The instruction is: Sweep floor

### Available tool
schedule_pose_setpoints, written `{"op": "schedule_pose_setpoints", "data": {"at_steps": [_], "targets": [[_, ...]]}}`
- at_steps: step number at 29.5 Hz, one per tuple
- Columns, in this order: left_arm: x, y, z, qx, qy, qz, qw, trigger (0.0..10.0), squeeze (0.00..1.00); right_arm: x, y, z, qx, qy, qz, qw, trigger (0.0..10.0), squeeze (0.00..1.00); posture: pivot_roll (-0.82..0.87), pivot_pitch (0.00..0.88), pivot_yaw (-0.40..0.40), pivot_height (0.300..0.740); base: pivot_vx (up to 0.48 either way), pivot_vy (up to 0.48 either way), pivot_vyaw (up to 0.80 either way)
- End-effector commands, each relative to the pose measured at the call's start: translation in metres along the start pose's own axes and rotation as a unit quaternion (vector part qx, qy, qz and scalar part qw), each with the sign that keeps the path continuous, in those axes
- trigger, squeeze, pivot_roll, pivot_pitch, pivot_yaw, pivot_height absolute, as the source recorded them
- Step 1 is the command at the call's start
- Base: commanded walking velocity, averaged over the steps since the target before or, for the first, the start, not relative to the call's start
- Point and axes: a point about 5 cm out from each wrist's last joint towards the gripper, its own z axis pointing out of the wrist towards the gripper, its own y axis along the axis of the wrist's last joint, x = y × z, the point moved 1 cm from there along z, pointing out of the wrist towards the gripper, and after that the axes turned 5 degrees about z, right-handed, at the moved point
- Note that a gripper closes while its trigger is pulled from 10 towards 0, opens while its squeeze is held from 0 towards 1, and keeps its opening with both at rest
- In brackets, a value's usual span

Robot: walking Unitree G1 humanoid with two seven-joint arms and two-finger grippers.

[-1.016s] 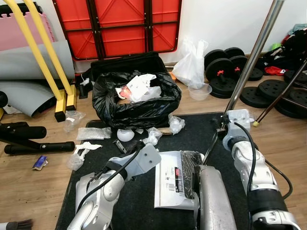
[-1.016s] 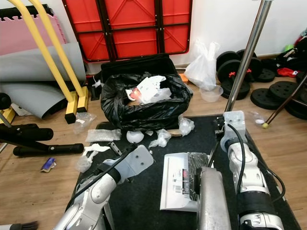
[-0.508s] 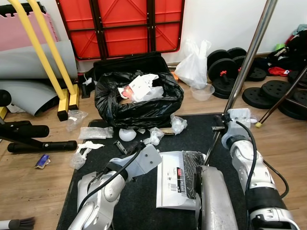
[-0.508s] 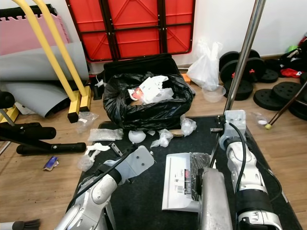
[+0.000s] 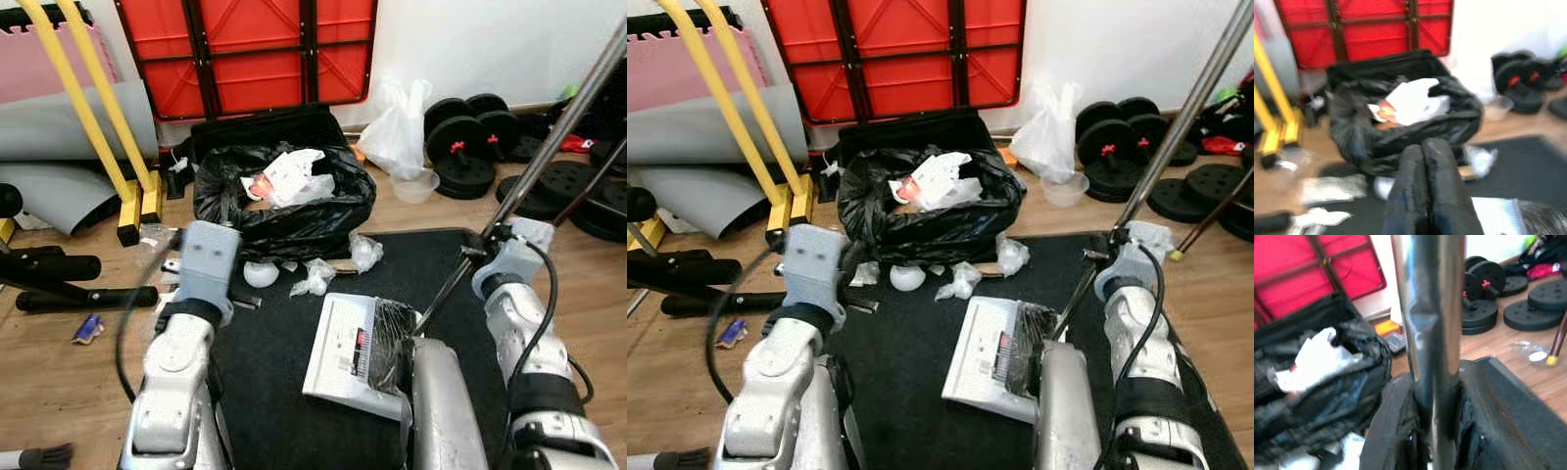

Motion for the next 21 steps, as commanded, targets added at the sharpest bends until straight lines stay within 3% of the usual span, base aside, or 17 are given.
{"op": "schedule_pose_setpoints", "data": {"at_steps": [1,7,11,21], "targets": [[0.008,-0.006,-0.004,0.01,0.05,-0.048,0.998,10.0,0.0,0.01,0.012,0.006,-0.02,0.024,0.061,0.998,10.0,0.0,-0.12,0.0,-0.015,0.36,0.0,0.0,0.0],[-0.009,-0.02,-0.014,0.04,-0.009,-0.046,0.998,10.0,0.0,0.009,0.022,0.009,-0.031,0.024,0.1,0.994,10.0,0.0,-0.12,0.0,-0.013,0.385,0.0,0.0,0.0],[-0.021,-0.021,-0.018,0.043,-0.048,-0.066,0.996,10.0,0.0,0.013,0.027,0.01,-0.037,0.033,0.11,0.993,10.0,0.0,-0.12,0.0,-0.011,0.4,0.0,0.0,0.0],[-0.026,-0.014,-0.02,0.025,-0.086,-0.087,0.992,10.0,0.0,0.017,0.03,0.012,-0.038,0.04,0.114,0.992,10.0,0.0,-0.12,0.0,-0.016,0.42,0.0,0.0,0.0]]}}
